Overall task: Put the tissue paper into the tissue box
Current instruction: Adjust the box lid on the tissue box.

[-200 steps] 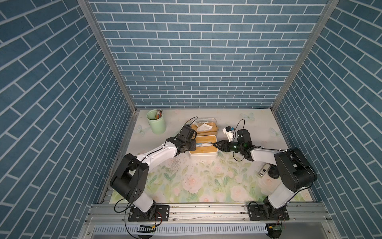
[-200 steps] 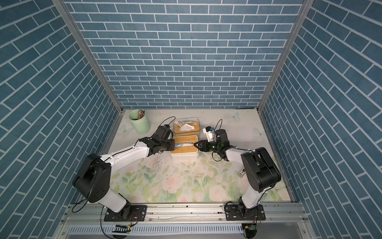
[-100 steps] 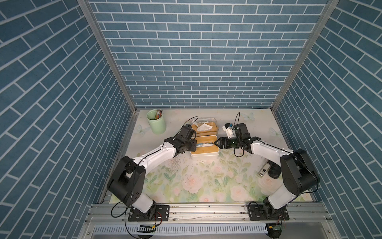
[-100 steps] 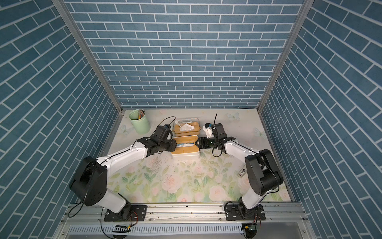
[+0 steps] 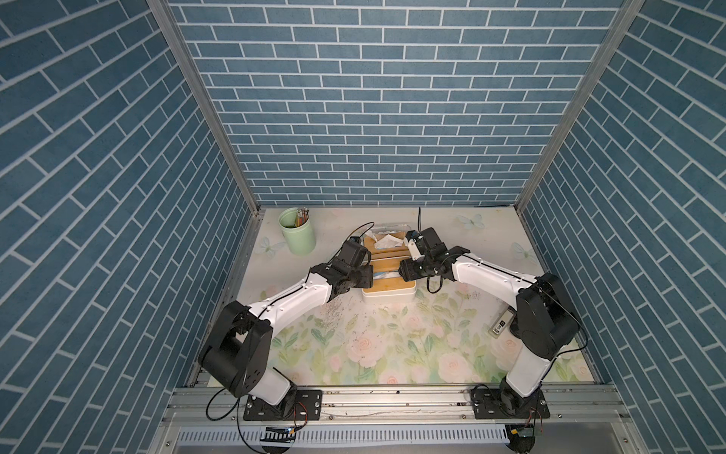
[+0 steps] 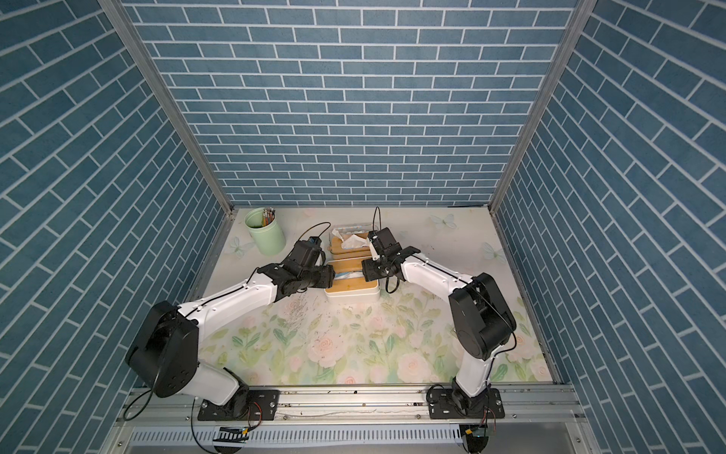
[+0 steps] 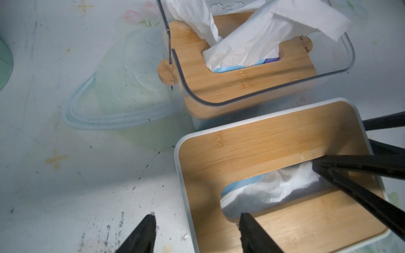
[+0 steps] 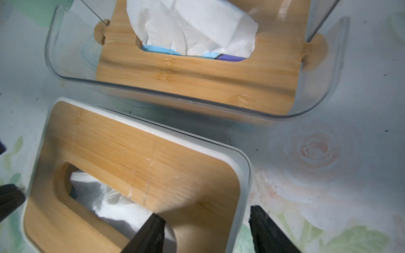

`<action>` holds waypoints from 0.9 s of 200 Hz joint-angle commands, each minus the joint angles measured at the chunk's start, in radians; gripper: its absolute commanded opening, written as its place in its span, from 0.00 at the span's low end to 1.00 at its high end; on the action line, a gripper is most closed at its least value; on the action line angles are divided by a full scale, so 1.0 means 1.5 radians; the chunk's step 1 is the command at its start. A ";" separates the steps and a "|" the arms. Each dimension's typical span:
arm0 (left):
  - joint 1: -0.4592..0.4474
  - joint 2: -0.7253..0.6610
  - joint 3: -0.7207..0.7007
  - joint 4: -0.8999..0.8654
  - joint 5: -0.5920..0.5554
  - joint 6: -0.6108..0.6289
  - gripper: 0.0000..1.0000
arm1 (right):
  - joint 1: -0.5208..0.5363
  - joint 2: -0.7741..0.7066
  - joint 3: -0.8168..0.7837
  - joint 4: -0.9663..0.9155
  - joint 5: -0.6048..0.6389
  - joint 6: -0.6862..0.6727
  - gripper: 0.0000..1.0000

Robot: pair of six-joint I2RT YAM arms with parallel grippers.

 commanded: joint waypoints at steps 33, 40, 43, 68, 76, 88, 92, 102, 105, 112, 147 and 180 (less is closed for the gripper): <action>0.006 -0.013 -0.033 0.015 -0.055 0.005 0.68 | 0.023 0.074 0.053 -0.157 0.188 -0.018 0.44; 0.008 -0.018 -0.036 0.016 -0.057 0.006 0.68 | 0.023 0.070 0.057 -0.158 0.190 -0.017 0.41; 0.009 -0.020 -0.039 0.018 -0.057 0.006 0.68 | 0.023 0.068 0.058 -0.157 0.190 -0.017 0.40; 0.022 -0.041 -0.052 0.022 -0.049 0.005 0.69 | 0.021 0.050 0.067 -0.149 0.177 -0.016 0.30; 0.024 -0.047 -0.056 0.024 -0.046 0.005 0.69 | 0.020 0.045 0.069 -0.149 0.172 -0.016 0.27; 0.028 -0.053 -0.062 0.027 -0.040 0.005 0.69 | 0.017 0.039 0.069 -0.147 0.168 -0.017 0.23; 0.029 -0.055 -0.064 0.029 -0.037 0.003 0.69 | 0.015 0.035 0.069 -0.145 0.161 -0.017 0.22; 0.030 -0.059 -0.069 0.036 -0.025 0.002 0.69 | 0.006 0.023 0.059 -0.130 0.130 -0.018 0.19; 0.031 -0.060 -0.070 0.038 -0.021 0.001 0.70 | 0.003 0.019 0.055 -0.124 0.119 -0.017 0.17; 0.031 -0.063 -0.074 0.045 -0.010 -0.001 0.70 | -0.005 0.007 0.043 -0.107 0.091 -0.015 0.14; 0.032 -0.078 -0.085 0.080 0.058 -0.013 0.73 | -0.046 -0.055 -0.013 -0.032 -0.037 0.005 0.00; 0.032 -0.087 -0.080 0.101 0.102 -0.021 0.76 | -0.081 -0.097 -0.051 0.012 -0.117 0.024 0.00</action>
